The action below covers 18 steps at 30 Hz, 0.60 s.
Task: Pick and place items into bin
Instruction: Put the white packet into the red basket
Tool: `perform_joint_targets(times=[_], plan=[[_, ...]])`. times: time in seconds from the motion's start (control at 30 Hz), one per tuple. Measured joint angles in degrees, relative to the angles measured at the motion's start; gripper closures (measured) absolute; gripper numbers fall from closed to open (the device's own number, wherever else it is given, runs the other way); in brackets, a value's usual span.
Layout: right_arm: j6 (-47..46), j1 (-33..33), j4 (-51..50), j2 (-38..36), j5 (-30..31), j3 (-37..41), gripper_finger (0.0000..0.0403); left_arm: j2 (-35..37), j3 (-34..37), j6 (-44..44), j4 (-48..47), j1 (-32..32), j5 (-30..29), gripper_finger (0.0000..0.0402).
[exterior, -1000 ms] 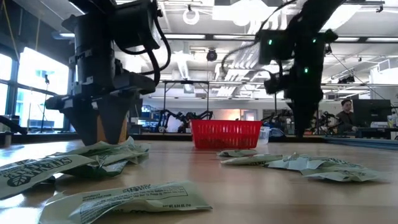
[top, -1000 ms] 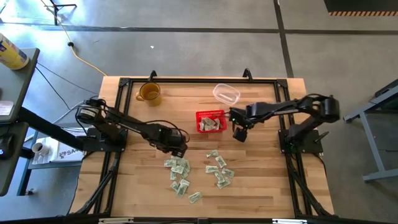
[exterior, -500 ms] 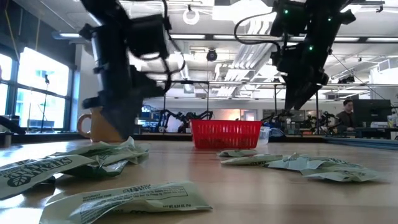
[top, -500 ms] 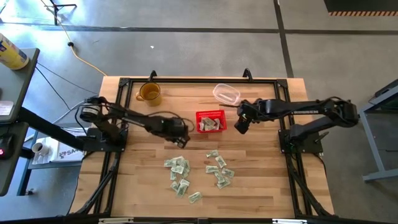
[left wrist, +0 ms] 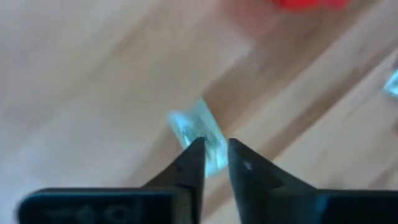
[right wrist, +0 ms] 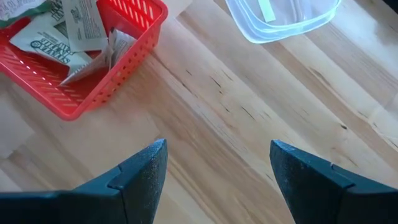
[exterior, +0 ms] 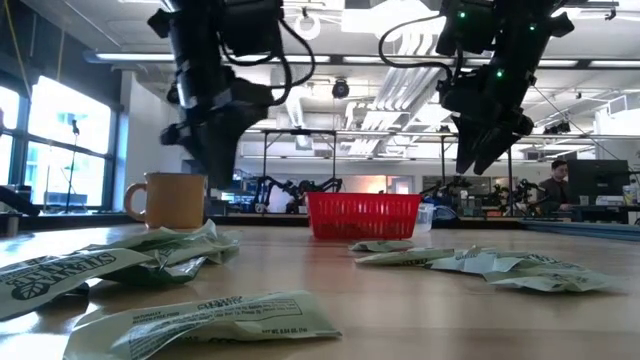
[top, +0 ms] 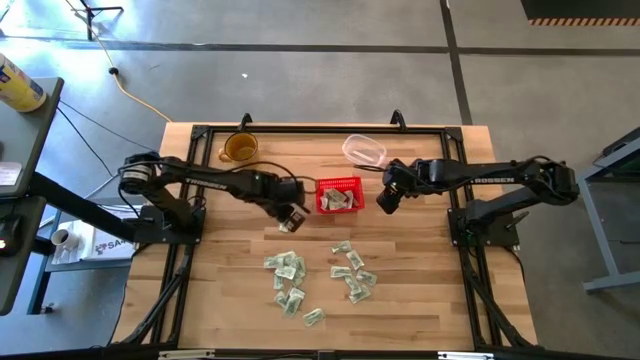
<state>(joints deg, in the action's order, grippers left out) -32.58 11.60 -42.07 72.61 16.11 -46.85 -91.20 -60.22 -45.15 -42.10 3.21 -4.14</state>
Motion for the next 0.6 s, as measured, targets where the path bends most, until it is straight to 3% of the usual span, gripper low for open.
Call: perform_joint_targets(times=[0.13,0.33,0.6], plan=[[0.44,0.00,0.17,-0.01,0.12,0.00,0.0127,0.06,1.34,-5.62,2.93,0.18,1.40,0.0229],[1.05,0.02,0.52,-0.01,0.91,-0.02,0.0127,0.15,3.83,-7.80,5.54,0.17,-0.98,0.0159],[1.07,0.02,0.99,-0.01,0.91,-0.02,0.0127,-4.29,5.82,-10.36,7.82,-0.74,0.12,0.0143]])
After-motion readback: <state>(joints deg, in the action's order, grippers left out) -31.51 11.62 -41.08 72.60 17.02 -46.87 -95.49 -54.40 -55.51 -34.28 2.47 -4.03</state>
